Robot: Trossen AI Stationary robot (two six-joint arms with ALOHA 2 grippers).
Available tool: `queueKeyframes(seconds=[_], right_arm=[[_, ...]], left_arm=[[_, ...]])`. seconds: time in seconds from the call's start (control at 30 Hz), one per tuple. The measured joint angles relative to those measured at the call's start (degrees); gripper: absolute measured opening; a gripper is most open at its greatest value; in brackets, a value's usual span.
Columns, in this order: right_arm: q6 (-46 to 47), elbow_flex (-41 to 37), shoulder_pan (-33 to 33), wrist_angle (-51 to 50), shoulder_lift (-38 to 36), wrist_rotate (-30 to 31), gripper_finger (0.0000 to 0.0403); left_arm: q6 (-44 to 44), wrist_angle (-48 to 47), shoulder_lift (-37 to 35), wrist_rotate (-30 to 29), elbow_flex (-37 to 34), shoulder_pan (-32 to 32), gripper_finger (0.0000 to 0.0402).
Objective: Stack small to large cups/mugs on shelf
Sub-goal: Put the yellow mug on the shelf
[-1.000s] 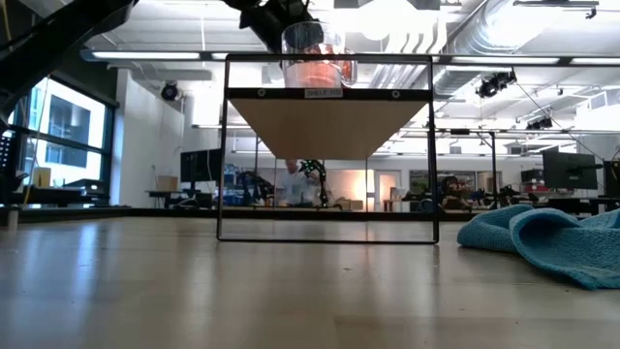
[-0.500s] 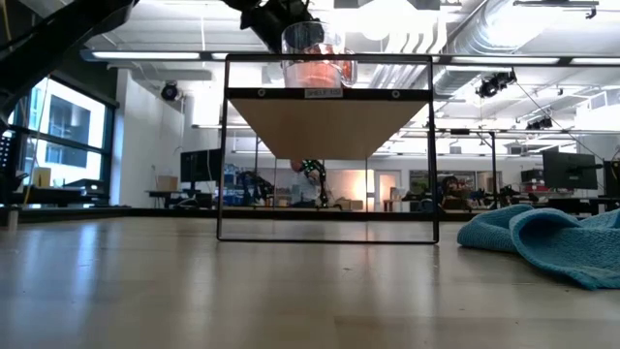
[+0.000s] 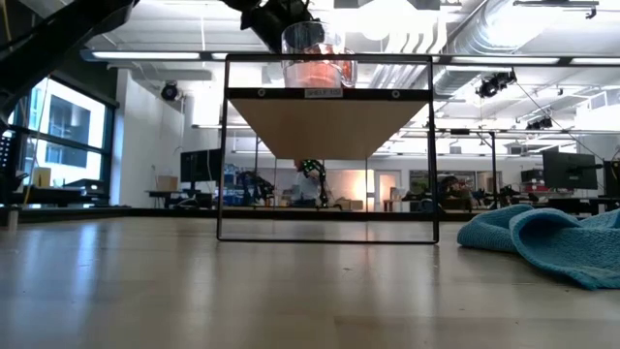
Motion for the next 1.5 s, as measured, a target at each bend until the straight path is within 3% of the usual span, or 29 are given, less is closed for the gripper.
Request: queueKeyframes(seconds=[0.53,1.5], right_arm=[[0.4,0.0,1.0,-0.8,0.0,1.0,0.0092],[0.0,0.0,0.8,-1.5,0.0,2.4,0.0092]], left_arm=[[0.4,-0.3,2.6,-1.9,-0.1,0.0,0.0056],[0.9,1.2,2.4,1.6,-0.1,-1.2,0.0056]])
